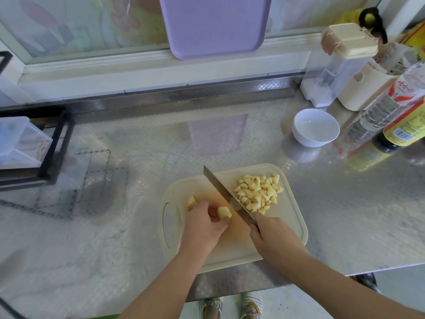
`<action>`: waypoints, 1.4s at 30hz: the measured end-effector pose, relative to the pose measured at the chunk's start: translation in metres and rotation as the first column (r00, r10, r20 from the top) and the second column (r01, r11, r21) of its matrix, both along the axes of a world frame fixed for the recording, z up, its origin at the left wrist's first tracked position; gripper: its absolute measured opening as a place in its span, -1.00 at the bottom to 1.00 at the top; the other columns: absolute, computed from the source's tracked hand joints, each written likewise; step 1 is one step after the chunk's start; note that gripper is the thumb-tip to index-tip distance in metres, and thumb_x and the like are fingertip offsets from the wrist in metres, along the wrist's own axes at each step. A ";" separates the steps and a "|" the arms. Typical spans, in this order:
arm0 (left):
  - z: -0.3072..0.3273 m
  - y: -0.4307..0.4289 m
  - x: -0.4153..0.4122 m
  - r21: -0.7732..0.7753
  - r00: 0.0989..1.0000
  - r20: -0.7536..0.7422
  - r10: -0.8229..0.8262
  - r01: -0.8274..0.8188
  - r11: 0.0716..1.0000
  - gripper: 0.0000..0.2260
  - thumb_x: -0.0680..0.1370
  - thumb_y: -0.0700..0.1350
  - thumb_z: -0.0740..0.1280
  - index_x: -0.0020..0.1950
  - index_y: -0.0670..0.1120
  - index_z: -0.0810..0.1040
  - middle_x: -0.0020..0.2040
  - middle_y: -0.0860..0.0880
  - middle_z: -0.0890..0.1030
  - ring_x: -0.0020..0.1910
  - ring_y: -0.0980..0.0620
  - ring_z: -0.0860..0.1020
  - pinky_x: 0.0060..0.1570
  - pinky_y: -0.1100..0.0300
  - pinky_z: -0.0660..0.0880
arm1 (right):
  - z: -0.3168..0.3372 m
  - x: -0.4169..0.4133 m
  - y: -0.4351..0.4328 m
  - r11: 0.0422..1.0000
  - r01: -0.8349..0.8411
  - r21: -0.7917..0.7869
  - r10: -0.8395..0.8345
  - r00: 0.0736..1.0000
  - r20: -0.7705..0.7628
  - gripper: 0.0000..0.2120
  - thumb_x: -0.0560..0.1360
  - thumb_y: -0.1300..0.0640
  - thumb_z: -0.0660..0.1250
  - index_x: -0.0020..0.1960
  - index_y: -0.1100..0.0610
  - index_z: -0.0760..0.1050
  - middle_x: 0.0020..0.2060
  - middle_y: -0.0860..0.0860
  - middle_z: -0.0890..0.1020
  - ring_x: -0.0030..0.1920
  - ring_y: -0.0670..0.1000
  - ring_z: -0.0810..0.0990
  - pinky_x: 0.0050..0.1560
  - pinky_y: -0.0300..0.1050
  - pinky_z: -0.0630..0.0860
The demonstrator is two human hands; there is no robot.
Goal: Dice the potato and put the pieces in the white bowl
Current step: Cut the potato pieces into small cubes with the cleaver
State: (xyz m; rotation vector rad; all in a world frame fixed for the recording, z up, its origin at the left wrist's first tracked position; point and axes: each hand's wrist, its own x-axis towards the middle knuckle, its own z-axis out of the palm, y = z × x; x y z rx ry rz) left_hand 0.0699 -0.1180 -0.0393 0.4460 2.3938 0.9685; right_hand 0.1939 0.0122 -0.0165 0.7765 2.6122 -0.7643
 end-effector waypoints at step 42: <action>0.010 -0.007 0.007 0.066 0.903 0.423 0.076 -0.115 0.991 -0.89 0.56 -0.13 0.40 -0.05 -0.11 0.49 -0.19 -0.13 0.69 -0.35 0.04 0.65 -0.45 0.36 0.45 | -0.002 0.011 -0.016 0.984 0.073 -0.164 -0.073 0.997 0.007 -0.80 0.66 0.07 0.12 -0.11 0.08 0.38 -0.31 0.01 0.50 -0.29 0.00 0.50 -0.22 -0.09 0.45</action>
